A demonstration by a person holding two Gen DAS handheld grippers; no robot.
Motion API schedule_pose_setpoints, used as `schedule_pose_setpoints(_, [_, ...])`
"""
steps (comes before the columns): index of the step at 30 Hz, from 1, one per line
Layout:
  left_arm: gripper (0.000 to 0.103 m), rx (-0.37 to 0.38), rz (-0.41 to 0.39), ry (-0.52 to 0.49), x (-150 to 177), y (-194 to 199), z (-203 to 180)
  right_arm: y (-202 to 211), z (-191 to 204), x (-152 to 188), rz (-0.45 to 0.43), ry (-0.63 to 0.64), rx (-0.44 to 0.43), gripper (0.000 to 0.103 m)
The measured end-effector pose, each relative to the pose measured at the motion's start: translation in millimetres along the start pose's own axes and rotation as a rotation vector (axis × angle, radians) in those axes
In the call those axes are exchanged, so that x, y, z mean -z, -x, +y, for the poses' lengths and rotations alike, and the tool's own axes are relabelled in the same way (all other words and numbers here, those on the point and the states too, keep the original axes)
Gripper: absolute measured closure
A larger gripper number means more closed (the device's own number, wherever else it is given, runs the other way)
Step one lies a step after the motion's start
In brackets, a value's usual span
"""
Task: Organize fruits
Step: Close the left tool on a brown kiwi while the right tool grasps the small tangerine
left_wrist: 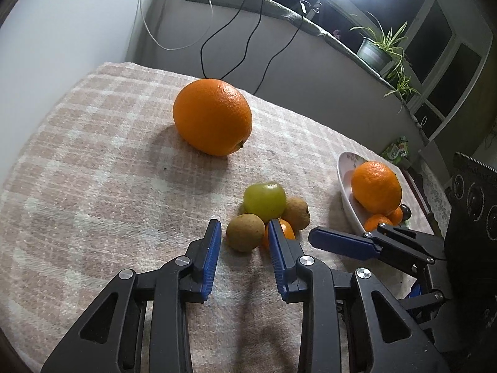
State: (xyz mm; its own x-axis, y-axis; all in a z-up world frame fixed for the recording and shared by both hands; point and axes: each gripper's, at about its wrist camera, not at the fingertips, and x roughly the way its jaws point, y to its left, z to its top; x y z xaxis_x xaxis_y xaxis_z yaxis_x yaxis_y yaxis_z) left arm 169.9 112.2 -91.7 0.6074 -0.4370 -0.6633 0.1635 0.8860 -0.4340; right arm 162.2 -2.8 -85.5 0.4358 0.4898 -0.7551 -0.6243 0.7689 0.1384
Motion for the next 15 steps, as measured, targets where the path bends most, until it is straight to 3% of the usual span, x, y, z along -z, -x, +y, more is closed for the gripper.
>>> schedule_pose_setpoints(3, [0.079, 0.001, 0.004, 0.001, -1, -2, 0, -3, 1, -3, 0.003, 0.008, 0.004, 0.058])
schedule_pose_setpoints(15, [0.080, -0.013, -0.035, 0.046, -3, 5, 12, -17, 12, -13, 0.023, 0.063, 0.052, 0.058])
